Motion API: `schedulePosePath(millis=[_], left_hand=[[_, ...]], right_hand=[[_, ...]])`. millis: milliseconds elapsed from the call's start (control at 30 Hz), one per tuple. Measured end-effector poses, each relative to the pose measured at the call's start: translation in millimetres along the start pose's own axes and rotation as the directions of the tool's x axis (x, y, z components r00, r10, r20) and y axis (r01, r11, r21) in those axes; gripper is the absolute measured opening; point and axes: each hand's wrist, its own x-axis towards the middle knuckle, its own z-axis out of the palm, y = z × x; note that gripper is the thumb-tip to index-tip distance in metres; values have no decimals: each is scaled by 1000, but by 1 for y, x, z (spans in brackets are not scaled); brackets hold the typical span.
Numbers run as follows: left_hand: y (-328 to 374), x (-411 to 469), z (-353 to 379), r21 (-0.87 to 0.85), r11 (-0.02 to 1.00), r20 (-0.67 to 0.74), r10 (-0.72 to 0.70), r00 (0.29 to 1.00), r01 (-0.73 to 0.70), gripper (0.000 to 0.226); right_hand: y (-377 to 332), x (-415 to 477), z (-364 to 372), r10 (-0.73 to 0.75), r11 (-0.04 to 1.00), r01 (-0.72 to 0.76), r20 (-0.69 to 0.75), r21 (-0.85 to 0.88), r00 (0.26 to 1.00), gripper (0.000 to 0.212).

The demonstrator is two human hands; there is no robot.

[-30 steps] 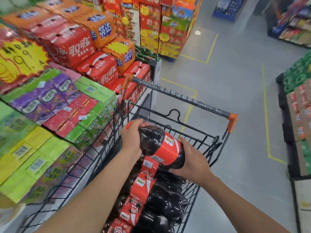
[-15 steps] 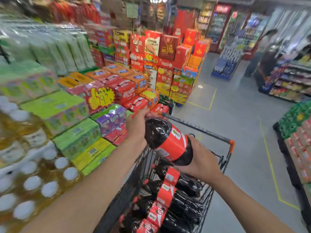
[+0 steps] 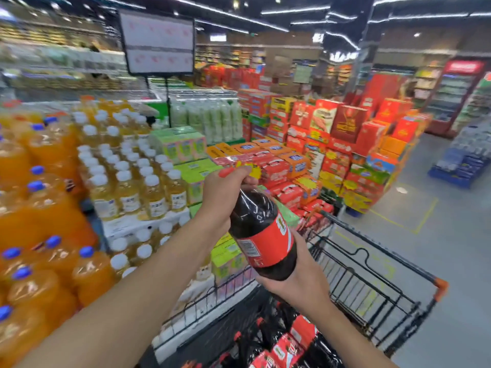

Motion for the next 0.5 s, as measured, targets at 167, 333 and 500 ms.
schedulePosePath(millis=[167, 333, 500], left_hand=[[18, -63, -37, 11, 999, -114, 43, 993, -42, 39], [41, -121, -80, 28, 994, -245, 107, 964, -104, 38], [72, -174, -135, 12, 981, -382, 184, 906, -194, 34]], right_hand=[[-25, -31, 4, -91, 994, 83, 124, 73, 988, 104], [-61, -52, 15, -185, 981, 167, 213, 100, 959, 112], [-117, -69, 43, -344, 934, 301, 252, 192, 905, 106]])
